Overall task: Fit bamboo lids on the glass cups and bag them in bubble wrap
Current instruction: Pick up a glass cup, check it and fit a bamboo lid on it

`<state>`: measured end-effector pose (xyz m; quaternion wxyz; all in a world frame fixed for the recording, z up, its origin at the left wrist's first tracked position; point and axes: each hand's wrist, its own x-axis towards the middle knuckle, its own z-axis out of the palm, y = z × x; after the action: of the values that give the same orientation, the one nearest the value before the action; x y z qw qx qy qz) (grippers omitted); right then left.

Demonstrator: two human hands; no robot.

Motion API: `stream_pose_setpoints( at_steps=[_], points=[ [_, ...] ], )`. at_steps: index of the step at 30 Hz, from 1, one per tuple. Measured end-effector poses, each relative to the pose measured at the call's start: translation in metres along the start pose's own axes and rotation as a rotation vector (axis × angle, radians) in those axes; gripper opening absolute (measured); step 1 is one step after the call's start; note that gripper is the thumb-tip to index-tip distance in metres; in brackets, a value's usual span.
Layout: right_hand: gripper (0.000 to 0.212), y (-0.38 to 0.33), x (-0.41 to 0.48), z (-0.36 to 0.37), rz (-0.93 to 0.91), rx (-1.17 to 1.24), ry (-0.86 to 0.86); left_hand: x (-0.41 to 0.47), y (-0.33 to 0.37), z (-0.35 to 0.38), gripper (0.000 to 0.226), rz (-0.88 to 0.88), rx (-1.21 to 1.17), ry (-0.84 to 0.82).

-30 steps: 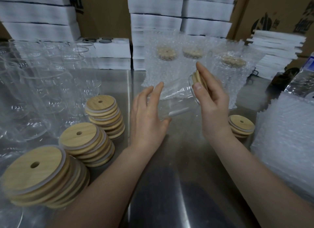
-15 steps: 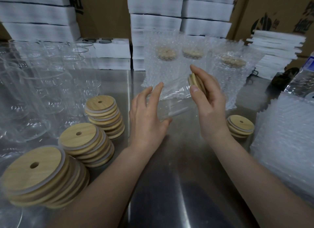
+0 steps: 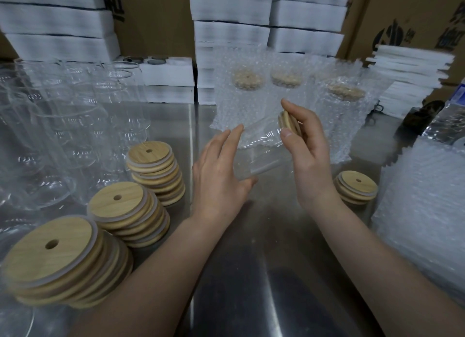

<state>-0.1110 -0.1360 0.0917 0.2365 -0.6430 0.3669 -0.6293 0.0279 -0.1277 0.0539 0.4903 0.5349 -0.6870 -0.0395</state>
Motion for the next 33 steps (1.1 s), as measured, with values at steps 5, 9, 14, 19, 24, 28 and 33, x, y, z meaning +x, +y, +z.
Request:
stream_pose_setpoints(
  at_steps=[5,9,14,19,24,28,33],
  points=[
    [0.036,-0.0012,0.0005,0.0,0.019,0.006,-0.004,-0.0002,0.0005,-0.0004,0.095,0.006,-0.004,0.012],
    [0.037,-0.0021,0.0007,-0.0001,0.026,-0.002,-0.014,-0.0004,0.0002,-0.0003,0.095,0.013,-0.001,0.022],
    [0.037,-0.0033,0.0007,0.0003,0.041,-0.008,-0.019,-0.0004,-0.0005,0.0003,0.095,0.019,-0.003,0.034],
    [0.037,-0.0048,-0.0001,0.0011,0.047,-0.005,-0.029,0.0,-0.0013,0.0003,0.095,0.025,0.003,0.037],
    [0.037,-0.006,-0.0011,0.0022,0.057,0.004,-0.042,0.0,-0.0015,0.0002,0.095,0.018,0.014,0.034],
    [0.037,-0.0076,-0.0015,0.0024,0.056,0.0,-0.039,-0.0003,-0.0012,-0.0003,0.095,0.023,0.019,0.036],
    [0.037,-0.0085,-0.0016,0.0022,0.046,-0.023,-0.035,-0.0003,-0.0009,0.0,0.095,0.022,0.035,0.041]
  ],
)
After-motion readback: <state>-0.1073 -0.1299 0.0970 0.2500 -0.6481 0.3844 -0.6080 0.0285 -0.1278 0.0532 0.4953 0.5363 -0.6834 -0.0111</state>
